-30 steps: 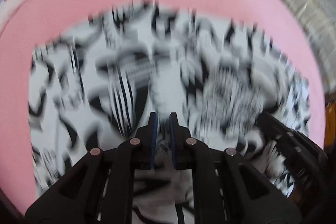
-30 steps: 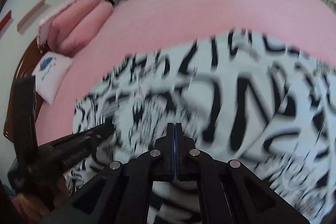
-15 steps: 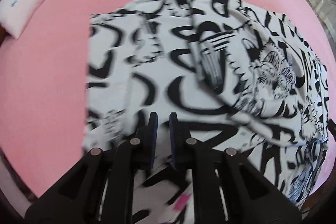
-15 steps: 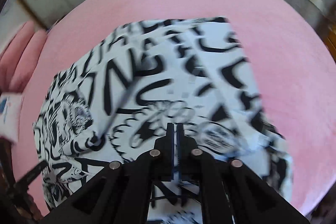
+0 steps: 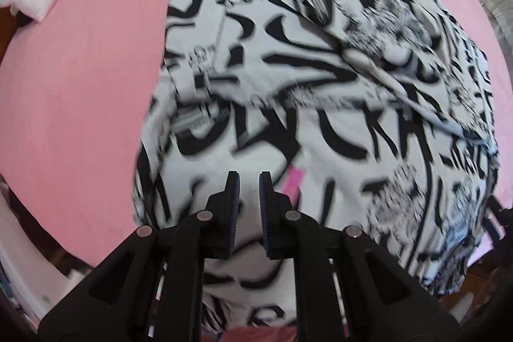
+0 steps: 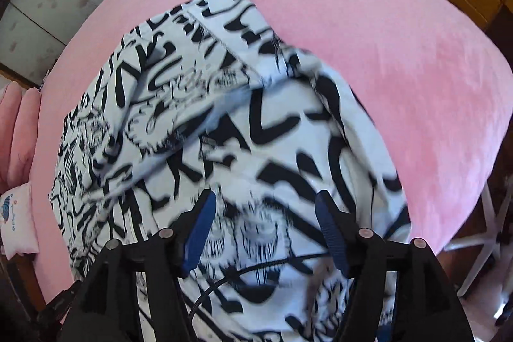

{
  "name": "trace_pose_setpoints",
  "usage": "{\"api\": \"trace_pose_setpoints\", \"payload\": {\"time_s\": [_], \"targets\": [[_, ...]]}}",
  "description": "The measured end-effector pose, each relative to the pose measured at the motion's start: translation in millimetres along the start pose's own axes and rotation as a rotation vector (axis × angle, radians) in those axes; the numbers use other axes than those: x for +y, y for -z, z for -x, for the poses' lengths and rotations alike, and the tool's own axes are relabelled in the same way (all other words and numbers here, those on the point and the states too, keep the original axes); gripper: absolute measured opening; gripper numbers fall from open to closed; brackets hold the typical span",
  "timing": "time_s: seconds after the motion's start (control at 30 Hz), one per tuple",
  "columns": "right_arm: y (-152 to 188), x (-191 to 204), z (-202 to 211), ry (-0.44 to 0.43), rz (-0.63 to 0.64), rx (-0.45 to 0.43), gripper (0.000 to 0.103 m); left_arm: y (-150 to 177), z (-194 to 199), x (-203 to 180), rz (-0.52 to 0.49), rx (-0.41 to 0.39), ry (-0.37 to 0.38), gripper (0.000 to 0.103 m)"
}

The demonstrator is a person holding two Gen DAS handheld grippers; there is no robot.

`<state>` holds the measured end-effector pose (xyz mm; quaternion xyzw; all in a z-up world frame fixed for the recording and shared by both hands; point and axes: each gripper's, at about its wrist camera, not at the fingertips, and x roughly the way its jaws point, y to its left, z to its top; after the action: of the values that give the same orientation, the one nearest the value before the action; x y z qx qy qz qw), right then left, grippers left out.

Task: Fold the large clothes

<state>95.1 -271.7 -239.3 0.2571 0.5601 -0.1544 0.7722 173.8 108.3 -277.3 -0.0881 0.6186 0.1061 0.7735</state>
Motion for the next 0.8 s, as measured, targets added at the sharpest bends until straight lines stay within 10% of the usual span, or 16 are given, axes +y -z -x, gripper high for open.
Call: {"api": "trace_pose_setpoints", "payload": {"time_s": [0.23, 0.8], "targets": [[48, -24, 13, -0.043, 0.037, 0.063, 0.072, 64, 26, -19, 0.015, -0.032, 0.024, 0.048], [88, -40, 119, -0.158, 0.241, 0.047, 0.087, 175, 118, -48, -0.020, -0.093, 0.084, 0.059]]}}
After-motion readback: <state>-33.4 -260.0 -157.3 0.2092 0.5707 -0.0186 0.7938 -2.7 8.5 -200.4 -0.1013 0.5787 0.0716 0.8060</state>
